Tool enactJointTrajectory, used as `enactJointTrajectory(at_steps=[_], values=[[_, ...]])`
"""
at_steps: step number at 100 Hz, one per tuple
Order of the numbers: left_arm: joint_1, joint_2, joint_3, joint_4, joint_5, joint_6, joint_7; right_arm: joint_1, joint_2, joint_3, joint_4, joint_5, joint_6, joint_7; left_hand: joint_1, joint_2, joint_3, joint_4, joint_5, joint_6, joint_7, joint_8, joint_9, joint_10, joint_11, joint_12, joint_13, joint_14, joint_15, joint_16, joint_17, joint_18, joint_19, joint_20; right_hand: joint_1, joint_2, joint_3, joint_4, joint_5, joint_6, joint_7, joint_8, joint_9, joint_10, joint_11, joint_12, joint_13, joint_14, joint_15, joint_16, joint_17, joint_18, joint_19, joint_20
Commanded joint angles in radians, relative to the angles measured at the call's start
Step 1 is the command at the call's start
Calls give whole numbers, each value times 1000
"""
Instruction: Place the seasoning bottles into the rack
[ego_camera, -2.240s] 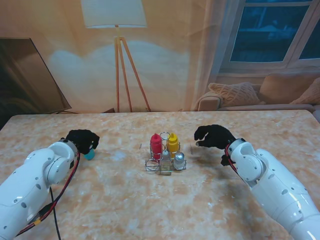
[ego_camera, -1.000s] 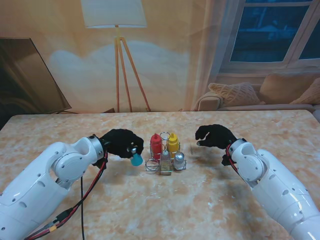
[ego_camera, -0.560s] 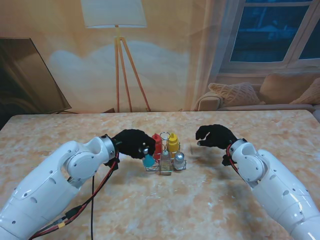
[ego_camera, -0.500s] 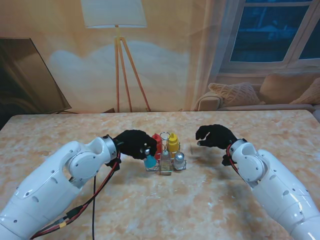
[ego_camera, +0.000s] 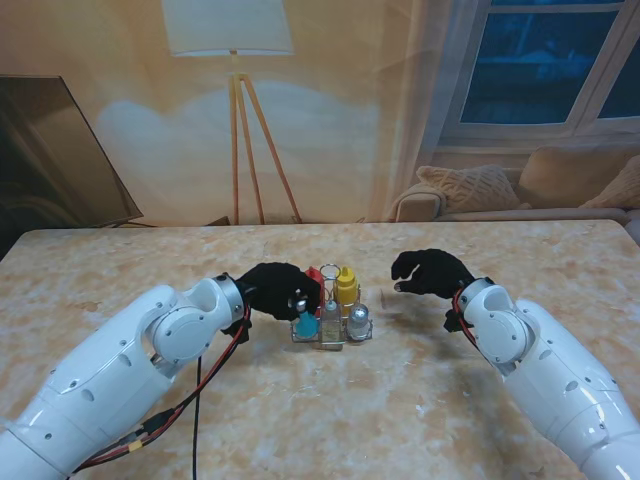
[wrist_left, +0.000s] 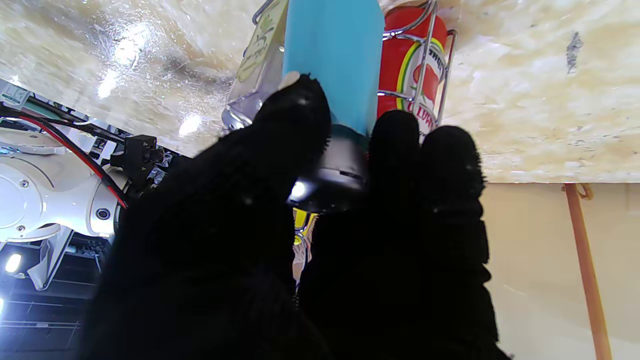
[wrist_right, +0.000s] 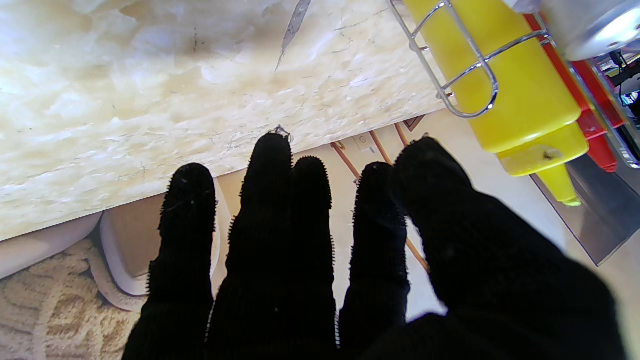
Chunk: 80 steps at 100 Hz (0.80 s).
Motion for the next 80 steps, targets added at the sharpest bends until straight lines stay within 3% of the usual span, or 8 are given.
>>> enactJointTrajectory(at_steps=[1, 80], values=[[-6, -3, 4, 5, 4, 1, -16, -9, -6, -1, -4, -4, -4, 10, 30, 3, 80, -7, 54, 30, 118, 1, 73, -51, 62, 43, 48, -42, 53, 26, -4, -93, 12, 31, 1, -3, 2, -10, 10, -12, 12, -9, 13, -9, 14, 26, 11, -4, 17, 31, 0, -3, 16, 5], [-51, -15, 91, 87, 66, -1, 71, -14, -4, 3, -8, -10, -6, 9, 10, -15, 110, -18, 53, 12, 141, -26, 64, -66, 86, 72, 42, -60, 89, 62, -17, -118, 22, 91, 1, -1, 1, -10, 12, -17, 15, -8, 15, -10, 15, 26, 10, -6, 18, 32, -5, 4, 17, 7]])
